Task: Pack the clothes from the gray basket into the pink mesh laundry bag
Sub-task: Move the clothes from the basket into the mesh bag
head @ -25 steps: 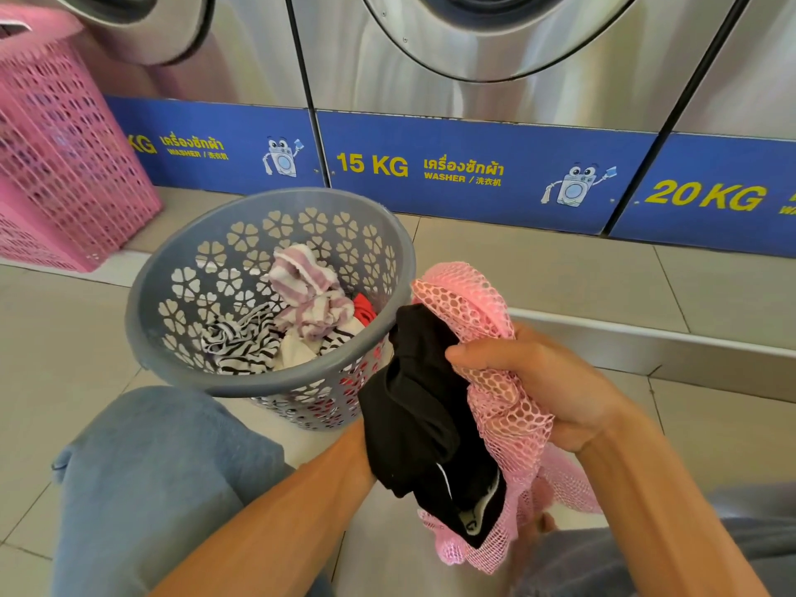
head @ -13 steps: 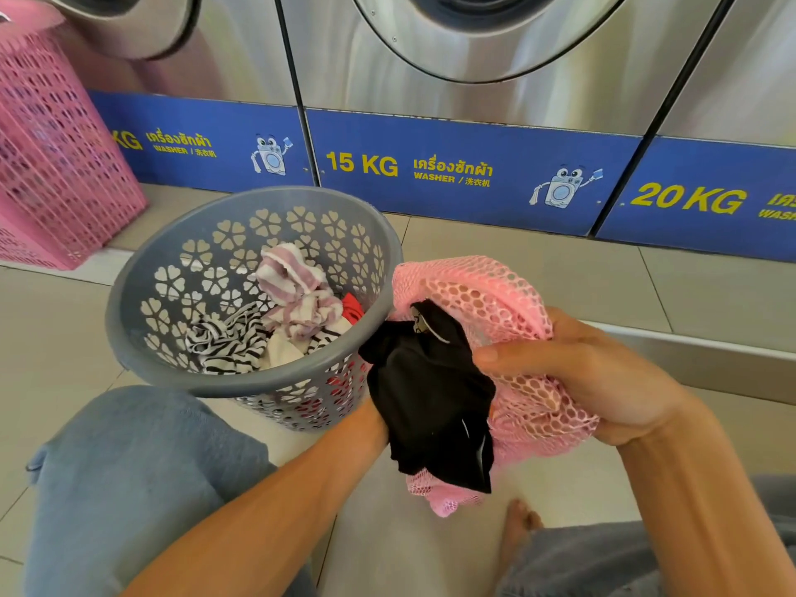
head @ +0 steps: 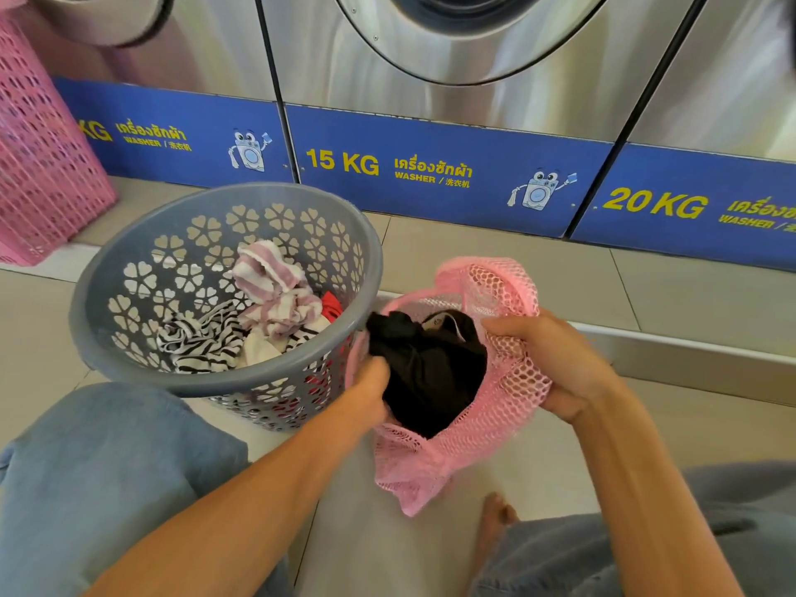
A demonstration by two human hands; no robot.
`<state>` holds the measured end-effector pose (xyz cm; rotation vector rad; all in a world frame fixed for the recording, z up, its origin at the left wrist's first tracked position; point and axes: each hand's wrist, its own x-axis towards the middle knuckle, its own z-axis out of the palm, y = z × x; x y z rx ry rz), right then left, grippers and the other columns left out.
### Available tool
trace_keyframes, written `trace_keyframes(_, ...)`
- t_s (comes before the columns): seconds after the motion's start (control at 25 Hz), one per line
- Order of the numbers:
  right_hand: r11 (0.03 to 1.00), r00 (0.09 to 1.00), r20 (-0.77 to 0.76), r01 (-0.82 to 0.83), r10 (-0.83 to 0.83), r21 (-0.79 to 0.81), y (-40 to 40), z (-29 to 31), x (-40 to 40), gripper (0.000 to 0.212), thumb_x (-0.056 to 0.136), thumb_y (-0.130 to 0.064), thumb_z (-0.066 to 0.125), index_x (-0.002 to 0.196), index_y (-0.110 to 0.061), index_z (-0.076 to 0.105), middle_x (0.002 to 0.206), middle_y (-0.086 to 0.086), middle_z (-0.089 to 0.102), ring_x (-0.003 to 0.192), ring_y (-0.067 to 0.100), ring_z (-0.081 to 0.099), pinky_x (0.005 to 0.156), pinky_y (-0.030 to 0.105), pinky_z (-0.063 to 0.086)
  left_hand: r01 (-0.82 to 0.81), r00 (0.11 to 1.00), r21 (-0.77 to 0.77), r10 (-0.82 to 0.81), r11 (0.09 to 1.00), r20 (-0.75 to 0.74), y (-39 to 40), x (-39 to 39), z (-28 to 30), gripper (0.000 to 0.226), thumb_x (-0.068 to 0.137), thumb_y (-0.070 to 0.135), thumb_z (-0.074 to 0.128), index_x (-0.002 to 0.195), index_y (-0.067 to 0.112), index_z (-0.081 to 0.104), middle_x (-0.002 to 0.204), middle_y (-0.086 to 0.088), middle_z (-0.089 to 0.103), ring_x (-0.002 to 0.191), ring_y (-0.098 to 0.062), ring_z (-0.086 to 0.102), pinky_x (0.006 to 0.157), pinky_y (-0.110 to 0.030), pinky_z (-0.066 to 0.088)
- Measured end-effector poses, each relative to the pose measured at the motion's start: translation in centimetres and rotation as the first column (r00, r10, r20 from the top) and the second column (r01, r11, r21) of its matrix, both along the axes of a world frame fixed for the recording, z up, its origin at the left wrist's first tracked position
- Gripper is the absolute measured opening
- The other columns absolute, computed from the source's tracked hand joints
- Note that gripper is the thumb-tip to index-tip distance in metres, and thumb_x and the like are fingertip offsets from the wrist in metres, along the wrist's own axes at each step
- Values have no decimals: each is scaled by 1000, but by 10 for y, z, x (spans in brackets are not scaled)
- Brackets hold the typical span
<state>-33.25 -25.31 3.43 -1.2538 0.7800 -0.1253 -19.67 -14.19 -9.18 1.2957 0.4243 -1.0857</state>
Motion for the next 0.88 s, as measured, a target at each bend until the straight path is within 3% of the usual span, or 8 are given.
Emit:
trace_keyframes(0.08,998,997,-54,48,-50,-31,1,-8,4,20,96,-1,55,113,-2,64,68,10,68,57,22,65,56,31,51,383,922,58,-385,922,30,0,-13,-10,39,88,38,65,114,10,66,104,-13,71,93,-28,66,85,-45,56)
trace_keyframes(0.12,997,994,-85,59,-63,-54,1,-11,5,21,95,-1,56,114,-1,63,68,11,66,57,22,63,56,31,49,600,789,145,-612,787,53,2,-21,-12,42,82,34,71,117,10,66,105,-13,72,93,-27,68,93,-47,55)
trace_keyframes(0.2,993,987,-114,108,-113,-54,3,-17,4,26,94,-2,57,120,-1,60,70,12,60,58,23,57,58,33,45,845,345,393,-931,363,117,4,-38,-19,41,90,24,64,126,5,61,109,-12,70,96,-25,66,104,-40,48)
trace_keyframes(0.24,989,985,-101,138,-142,-47,4,-17,3,26,95,-2,57,121,-2,60,68,11,57,55,22,55,56,33,44,805,113,570,-986,165,125,4,-43,-26,36,96,21,55,124,0,62,114,-14,68,101,-27,64,101,-37,47)
trace_keyframes(0.28,985,983,-72,168,-171,-47,2,-17,1,24,96,-2,56,120,-5,60,68,9,57,53,20,54,53,32,43,727,4,684,-997,57,79,7,-43,-25,32,99,19,49,118,-1,64,115,-15,67,105,-29,63,97,-36,47)
trace_keyframes(0.4,963,970,55,241,-236,-124,-5,-6,-10,14,98,-3,57,107,-13,61,70,2,67,58,18,60,49,28,47,607,74,786,-993,117,91,10,-21,-22,24,98,23,47,100,5,63,99,-10,64,108,-28,62,90,-34,49)
trace_keyframes(0.6,922,925,203,355,-322,-154,-31,17,-35,17,97,-4,56,108,-11,68,79,4,72,65,21,69,61,35,54,535,83,833,-990,144,118,2,16,11,63,80,41,52,127,-1,54,141,-30,46,131,-45,45,107,-55,41)
trace_keyframes(0.88,953,963,-120,214,-243,-213,-33,-23,-26,13,97,-2,55,88,-9,61,62,7,61,49,18,59,49,26,48,525,-98,835,-987,-162,-130,14,19,14,56,88,36,63,134,5,55,133,-13,59,119,-31,57,101,-41,50)
